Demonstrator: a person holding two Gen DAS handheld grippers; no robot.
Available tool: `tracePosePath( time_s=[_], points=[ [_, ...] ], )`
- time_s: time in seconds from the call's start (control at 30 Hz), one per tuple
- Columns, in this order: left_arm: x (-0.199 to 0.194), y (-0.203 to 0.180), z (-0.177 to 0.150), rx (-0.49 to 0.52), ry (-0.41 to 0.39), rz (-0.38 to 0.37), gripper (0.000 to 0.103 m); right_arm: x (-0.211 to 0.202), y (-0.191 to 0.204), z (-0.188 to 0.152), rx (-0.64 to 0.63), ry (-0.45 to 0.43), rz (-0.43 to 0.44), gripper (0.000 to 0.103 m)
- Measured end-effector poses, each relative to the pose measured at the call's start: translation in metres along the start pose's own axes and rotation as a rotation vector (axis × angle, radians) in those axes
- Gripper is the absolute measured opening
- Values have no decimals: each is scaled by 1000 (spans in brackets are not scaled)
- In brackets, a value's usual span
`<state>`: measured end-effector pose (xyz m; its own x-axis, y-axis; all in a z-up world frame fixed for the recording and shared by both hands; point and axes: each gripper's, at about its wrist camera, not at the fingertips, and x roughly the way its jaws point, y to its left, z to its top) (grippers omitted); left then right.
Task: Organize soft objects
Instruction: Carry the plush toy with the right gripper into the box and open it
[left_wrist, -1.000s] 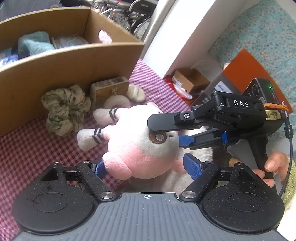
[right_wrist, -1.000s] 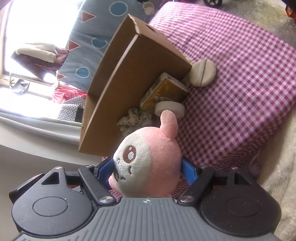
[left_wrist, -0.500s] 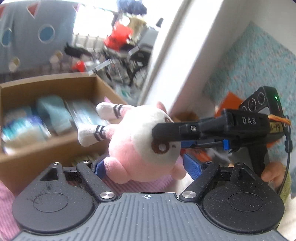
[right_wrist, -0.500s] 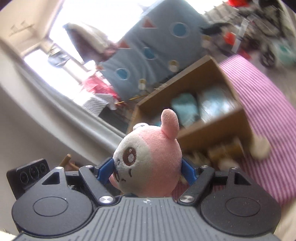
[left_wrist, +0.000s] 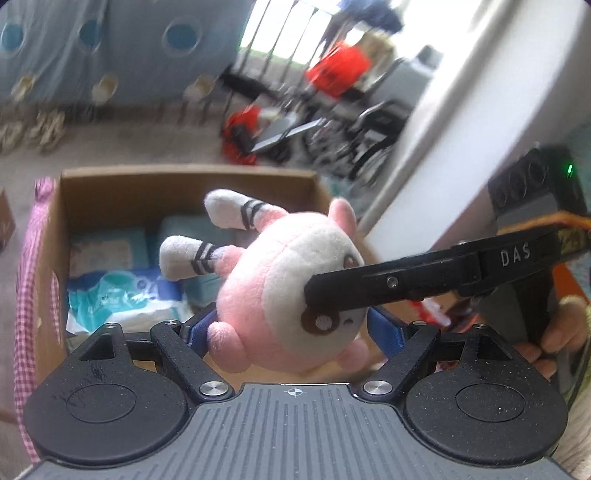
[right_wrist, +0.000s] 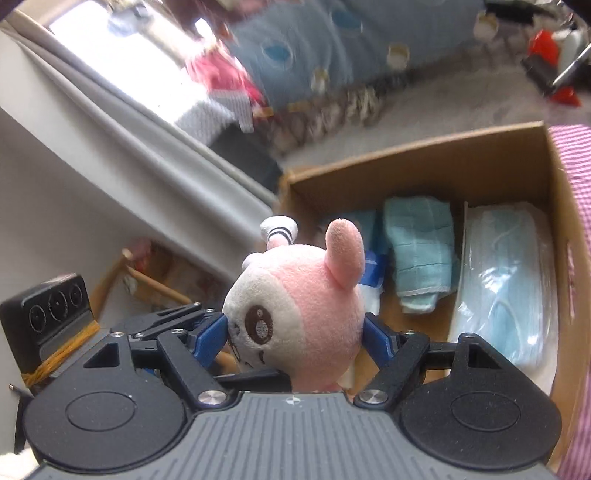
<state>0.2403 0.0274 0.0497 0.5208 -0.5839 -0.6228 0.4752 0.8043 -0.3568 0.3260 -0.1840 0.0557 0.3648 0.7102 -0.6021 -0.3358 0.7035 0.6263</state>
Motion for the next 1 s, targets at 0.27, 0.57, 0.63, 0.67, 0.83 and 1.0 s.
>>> tracePosePath(
  time_s=[0.27,0.57,0.63,0.67,0.83,1.0],
  points=[
    [90,54,20,-196,262,21,83,75,-65,58,15,194,-83,81],
    [146,64,20,-265,429,31,88,104,-86,61,-89,284,-191,81],
    [152,65,19,-258,441,33,90,103,-82,59,-133,284,-200,84],
    [152,64,19,-258,447,35,90,103,-79,59,-147,285,-217,86],
    [152,64,18,-273,459,22,97,99,-72,62,-176,264,-270,87],
    [122,62,26,-258,395,4,98,94,-69,66,-153,222,-306,87]
  ],
)
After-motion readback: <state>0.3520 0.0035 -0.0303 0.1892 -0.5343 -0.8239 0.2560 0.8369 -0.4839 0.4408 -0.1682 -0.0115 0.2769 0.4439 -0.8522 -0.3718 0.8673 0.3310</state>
